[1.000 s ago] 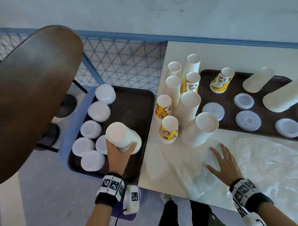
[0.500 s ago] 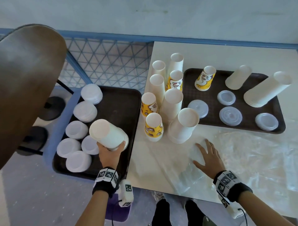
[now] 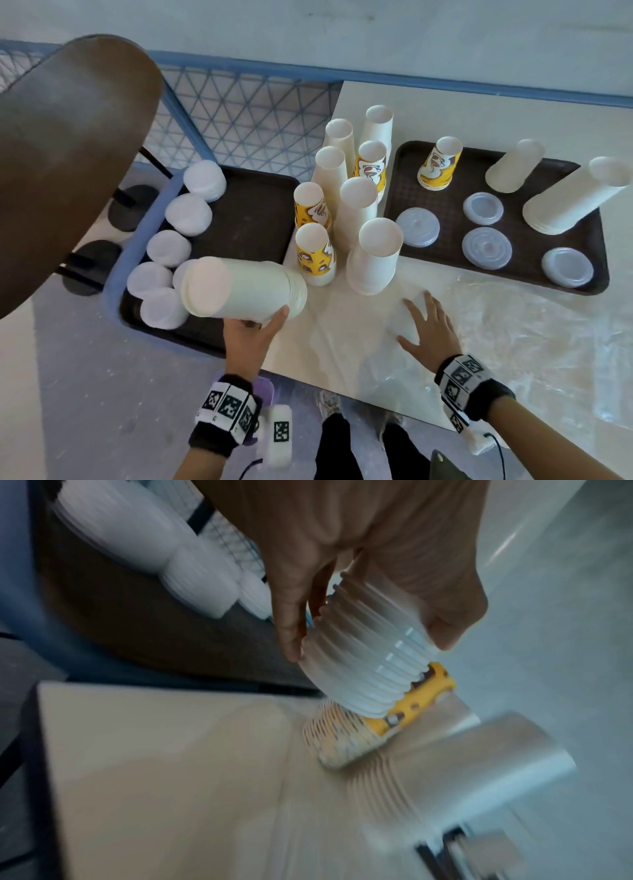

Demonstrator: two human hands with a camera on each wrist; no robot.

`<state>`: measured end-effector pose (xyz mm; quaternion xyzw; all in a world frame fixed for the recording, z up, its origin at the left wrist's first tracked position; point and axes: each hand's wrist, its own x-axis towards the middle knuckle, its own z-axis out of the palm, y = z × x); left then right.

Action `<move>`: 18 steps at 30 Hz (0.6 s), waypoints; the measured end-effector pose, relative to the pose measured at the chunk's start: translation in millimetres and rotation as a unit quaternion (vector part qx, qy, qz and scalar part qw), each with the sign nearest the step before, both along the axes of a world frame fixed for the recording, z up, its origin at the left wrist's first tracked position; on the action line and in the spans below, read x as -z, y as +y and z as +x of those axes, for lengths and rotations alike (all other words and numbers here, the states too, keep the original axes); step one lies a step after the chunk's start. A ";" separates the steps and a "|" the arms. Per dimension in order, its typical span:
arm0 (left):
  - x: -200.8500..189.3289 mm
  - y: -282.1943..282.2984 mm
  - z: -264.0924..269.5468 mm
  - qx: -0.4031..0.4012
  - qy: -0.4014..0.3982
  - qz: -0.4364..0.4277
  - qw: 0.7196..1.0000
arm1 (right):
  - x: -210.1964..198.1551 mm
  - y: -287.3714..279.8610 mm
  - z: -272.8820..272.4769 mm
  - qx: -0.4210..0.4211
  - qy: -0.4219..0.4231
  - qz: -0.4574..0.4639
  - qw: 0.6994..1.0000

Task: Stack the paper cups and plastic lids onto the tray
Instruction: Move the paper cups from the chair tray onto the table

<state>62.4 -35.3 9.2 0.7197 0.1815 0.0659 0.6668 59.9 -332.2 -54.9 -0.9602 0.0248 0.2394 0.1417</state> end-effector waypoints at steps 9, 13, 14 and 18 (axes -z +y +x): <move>37.5 -74.7 -18.6 0.083 0.115 0.011 0.990 | -3.7 -3.8 2.2 -0.025 0.024 -0.011 0.999; 37.7 -83.6 -8.6 0.120 0.105 0.067 0.985 | -4.5 -4.5 2.8 -0.020 0.028 0.001 0.999; 38.1 -84.2 -7.0 0.122 0.103 0.077 0.984 | -4.5 -4.8 3.0 -0.021 0.027 0.001 0.999; 44.7 -83.3 -4.0 0.125 0.104 0.106 0.981 | -6.8 -6.4 3.9 -0.025 0.034 0.000 0.999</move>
